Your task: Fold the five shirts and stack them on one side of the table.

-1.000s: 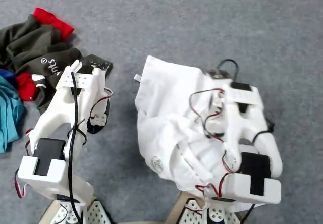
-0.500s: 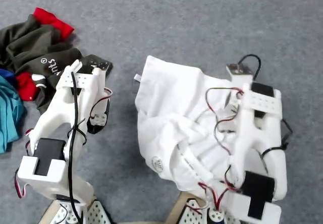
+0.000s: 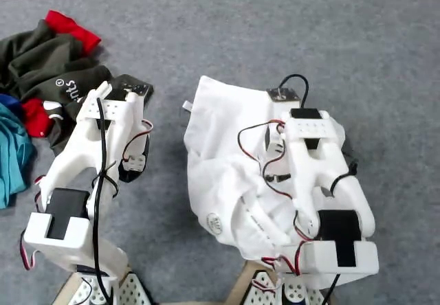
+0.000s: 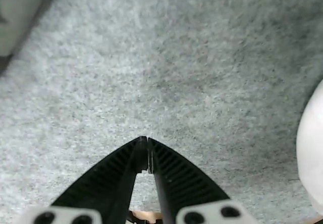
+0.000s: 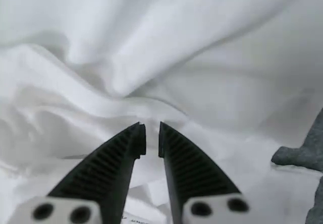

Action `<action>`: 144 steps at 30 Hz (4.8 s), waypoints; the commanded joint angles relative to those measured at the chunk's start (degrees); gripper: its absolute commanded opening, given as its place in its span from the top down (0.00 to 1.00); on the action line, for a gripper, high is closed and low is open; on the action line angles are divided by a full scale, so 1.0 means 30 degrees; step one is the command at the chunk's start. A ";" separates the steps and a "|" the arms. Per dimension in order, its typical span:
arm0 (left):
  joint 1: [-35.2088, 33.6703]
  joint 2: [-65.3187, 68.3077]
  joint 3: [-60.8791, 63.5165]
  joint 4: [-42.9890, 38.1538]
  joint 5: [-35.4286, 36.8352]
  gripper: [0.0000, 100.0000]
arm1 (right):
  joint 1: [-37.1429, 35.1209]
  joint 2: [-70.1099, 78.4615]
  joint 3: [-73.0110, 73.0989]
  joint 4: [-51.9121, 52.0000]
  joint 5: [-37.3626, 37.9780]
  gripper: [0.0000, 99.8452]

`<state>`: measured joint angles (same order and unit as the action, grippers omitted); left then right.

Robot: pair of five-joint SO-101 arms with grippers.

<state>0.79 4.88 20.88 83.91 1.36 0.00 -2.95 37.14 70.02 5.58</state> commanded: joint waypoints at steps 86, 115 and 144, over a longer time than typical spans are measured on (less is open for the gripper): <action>-0.0073 -0.0205 0.0190 -0.0059 0.0234 0.97 | 0.1612 -0.6198 -0.3179 0.2755 0.1114 0.99; 0.7604 1.1692 -2.2462 -0.6066 0.8440 0.76 | 0.7297 -1.4667 0.5319 -0.5919 0.2696 0.99; 0.9275 2.4527 -3.6791 -0.5070 0.6212 0.97 | 0.9553 -1.4755 0.5905 -0.6183 0.3634 0.99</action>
<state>29.19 79.78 -86.64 67.03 20.62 27.78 -45.49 55.60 52.53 15.96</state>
